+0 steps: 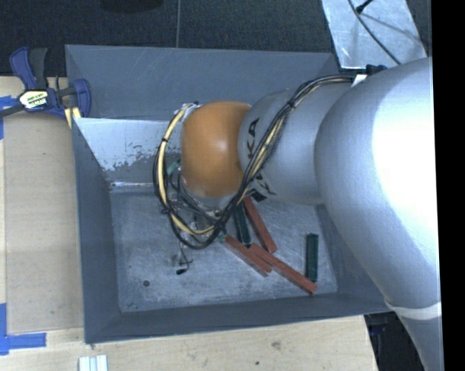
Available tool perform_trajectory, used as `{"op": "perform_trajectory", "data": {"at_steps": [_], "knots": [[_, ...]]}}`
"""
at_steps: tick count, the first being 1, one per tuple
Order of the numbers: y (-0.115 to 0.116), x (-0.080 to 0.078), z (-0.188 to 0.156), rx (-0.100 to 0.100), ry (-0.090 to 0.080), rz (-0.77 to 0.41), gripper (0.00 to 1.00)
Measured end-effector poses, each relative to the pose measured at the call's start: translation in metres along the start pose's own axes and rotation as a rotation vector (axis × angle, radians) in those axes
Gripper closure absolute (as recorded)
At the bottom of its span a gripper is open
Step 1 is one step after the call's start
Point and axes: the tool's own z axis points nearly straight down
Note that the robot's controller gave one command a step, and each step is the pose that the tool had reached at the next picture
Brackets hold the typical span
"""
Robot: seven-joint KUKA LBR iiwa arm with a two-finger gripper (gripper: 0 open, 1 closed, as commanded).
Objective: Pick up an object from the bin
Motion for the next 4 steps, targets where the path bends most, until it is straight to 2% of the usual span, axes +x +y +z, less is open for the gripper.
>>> {"op": "perform_trajectory", "data": {"at_steps": [1, 2, 3, 4], "knots": [[-0.111, -0.01, -0.002, 0.0, -0.009, -0.174, 0.0], [-0.157, 0.045, -0.066, 0.0, -0.007, -0.099, 0.0], [-0.168, 0.03, 0.001, -0.002, -0.006, -0.741, 0.0], [-0.169, 0.028, -0.004, 0.002, -0.01, -0.738, 1.0]]}}
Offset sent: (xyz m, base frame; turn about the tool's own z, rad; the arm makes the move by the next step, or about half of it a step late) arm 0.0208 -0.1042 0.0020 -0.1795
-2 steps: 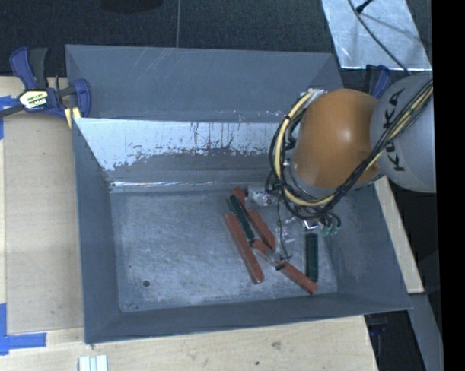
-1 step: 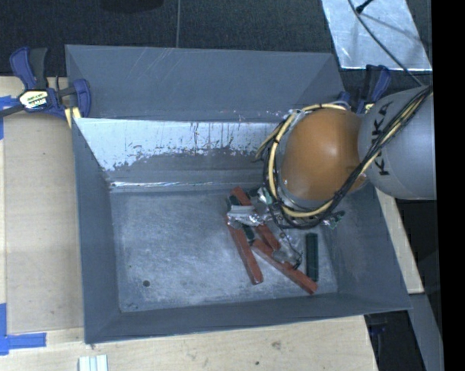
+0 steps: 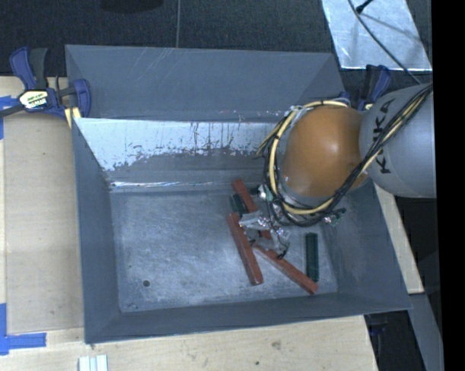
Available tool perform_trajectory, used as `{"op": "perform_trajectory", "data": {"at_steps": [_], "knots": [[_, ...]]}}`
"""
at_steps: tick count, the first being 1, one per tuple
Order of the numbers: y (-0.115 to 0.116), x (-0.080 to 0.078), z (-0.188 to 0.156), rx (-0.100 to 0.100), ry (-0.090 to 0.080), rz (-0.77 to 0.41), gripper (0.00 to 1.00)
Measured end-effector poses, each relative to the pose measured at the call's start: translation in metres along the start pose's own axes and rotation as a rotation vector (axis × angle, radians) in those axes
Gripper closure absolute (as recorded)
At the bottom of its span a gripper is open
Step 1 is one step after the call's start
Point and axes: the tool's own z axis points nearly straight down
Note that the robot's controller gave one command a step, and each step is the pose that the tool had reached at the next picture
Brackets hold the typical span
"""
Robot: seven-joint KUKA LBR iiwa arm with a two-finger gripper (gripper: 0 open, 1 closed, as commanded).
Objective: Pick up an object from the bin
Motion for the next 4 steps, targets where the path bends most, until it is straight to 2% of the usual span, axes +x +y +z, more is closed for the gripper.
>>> {"op": "perform_trajectory", "data": {"at_steps": [1, 2, 3, 4], "knots": [[0.001, 0.001, 0.005, -0.001, -0.001, 0.001, 0.0], [-0.075, -0.002, 0.005, 0.0, 0.001, -0.013, 0.0], [-0.038, -0.034, -0.068, 0.001, -0.005, 0.115, 0.0], [0.006, -0.06, -0.02, -0.007, 0.005, 0.549, 0.0]]}}
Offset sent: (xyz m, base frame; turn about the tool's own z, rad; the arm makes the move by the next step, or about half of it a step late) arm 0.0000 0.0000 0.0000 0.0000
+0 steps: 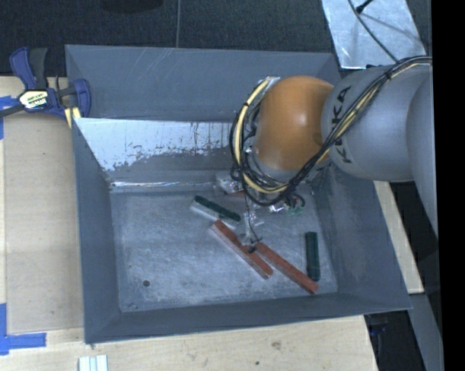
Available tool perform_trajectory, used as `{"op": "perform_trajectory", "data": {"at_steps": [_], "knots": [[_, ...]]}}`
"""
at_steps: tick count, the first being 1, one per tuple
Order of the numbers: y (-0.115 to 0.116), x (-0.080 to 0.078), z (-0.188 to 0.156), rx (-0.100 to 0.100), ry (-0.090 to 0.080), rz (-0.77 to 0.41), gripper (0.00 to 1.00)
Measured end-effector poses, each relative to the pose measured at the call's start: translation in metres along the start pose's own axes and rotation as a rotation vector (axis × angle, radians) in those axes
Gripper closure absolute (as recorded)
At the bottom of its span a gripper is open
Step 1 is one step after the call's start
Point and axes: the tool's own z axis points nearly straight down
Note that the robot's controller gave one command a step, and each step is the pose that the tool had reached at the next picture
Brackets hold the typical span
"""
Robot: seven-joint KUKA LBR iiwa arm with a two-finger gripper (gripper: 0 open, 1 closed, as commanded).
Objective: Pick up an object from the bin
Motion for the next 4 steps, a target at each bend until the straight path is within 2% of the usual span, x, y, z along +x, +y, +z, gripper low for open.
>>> {"op": "perform_trajectory", "data": {"at_steps": [1, 2, 3, 4], "knots": [[0.015, -0.008, 0.028, 0.005, -0.001, 0.155, 0.0], [0.018, -0.011, 0.028, 0.005, -0.005, 0.175, 0.0], [0.018, -0.013, 0.026, 0.005, -0.012, 0.176, 1.0], [-0.009, -0.008, -0.065, 0.007, -0.01, -0.263, 1.0]]}}
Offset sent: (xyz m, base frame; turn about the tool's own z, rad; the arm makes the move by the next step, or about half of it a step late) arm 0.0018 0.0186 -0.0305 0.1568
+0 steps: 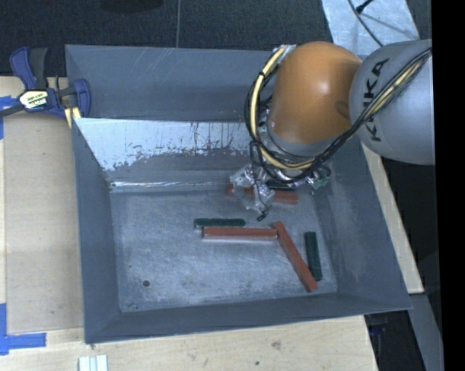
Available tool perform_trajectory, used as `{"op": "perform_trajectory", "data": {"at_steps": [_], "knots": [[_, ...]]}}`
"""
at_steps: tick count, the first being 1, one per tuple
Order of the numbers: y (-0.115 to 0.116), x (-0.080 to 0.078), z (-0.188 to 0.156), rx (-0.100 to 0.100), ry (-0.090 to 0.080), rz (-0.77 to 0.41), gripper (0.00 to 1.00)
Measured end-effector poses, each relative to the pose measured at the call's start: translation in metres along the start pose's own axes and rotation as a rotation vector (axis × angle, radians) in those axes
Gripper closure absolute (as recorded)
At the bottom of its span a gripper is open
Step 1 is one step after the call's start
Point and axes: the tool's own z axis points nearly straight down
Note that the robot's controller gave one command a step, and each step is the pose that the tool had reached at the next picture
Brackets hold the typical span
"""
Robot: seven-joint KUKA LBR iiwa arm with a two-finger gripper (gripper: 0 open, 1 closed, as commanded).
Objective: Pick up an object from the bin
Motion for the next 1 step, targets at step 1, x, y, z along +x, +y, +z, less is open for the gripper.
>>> {"op": "perform_trajectory", "data": {"at_steps": [1], "knots": [[0.0018, 0.0007, 0.0028, -0.004, 0.004, 0.001, 0.0]]}}
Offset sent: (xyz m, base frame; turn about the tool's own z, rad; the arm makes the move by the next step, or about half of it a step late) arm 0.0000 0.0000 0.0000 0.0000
